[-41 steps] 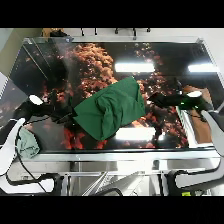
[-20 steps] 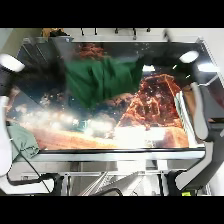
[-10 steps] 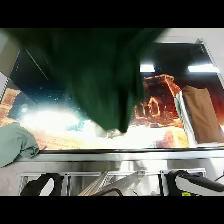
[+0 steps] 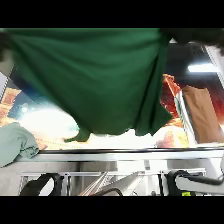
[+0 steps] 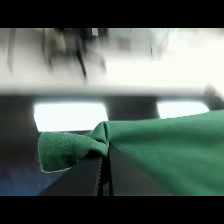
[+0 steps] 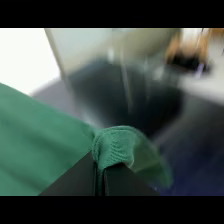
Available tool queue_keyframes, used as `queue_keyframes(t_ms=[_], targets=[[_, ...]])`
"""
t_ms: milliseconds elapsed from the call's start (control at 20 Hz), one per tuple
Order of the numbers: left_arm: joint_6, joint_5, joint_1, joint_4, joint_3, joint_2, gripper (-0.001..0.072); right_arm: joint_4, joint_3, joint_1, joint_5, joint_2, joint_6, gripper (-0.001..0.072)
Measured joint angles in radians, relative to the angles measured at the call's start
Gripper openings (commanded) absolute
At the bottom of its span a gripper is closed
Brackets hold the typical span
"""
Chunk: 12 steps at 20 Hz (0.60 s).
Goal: Fold the shirts.
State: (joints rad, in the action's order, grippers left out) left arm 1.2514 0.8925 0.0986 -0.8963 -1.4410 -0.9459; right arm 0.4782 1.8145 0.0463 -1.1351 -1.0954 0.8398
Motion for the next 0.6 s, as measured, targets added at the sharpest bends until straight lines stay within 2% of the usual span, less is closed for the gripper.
queue_keyframes(t_ms=[200,250,300,350,400,450,600], targets=[[-0.045,0.0,-0.057,-0.003,0.043,-0.356,0.0017,-0.003,-0.05,-0.026,0.026,-0.305,-0.018,0.0042],[-0.06,0.005,-0.064,-0.003,0.039,-0.452,0.0018,-0.005,-0.056,-0.036,0.045,-0.388,-0.019,0.0191],[-0.069,0.01,-0.066,-0.003,0.025,-0.538,0.0021,-0.008,-0.059,-0.043,0.061,-0.456,-0.019,0.0376],[-0.076,0.017,-0.067,-0.003,0.001,-0.623,0.0053,-0.014,-0.061,-0.048,0.083,-0.518,-0.023,0.0444],[-0.079,0.028,-0.067,0.001,-0.033,-0.7,0.0414,-0.027,-0.062,-0.049,0.1,-0.56,-0.024,0.0444],[-0.079,0.045,-0.064,0.004,-0.069,-0.762,0.07,-0.037,-0.06,-0.048,0.116,-0.591,-0.028,0.0444],[-0.055,0.112,-0.04,0.005,-0.202,-0.896,0.0701,-0.049,-0.05,-0.012,0.119,-0.591,-0.028,0.0442]])
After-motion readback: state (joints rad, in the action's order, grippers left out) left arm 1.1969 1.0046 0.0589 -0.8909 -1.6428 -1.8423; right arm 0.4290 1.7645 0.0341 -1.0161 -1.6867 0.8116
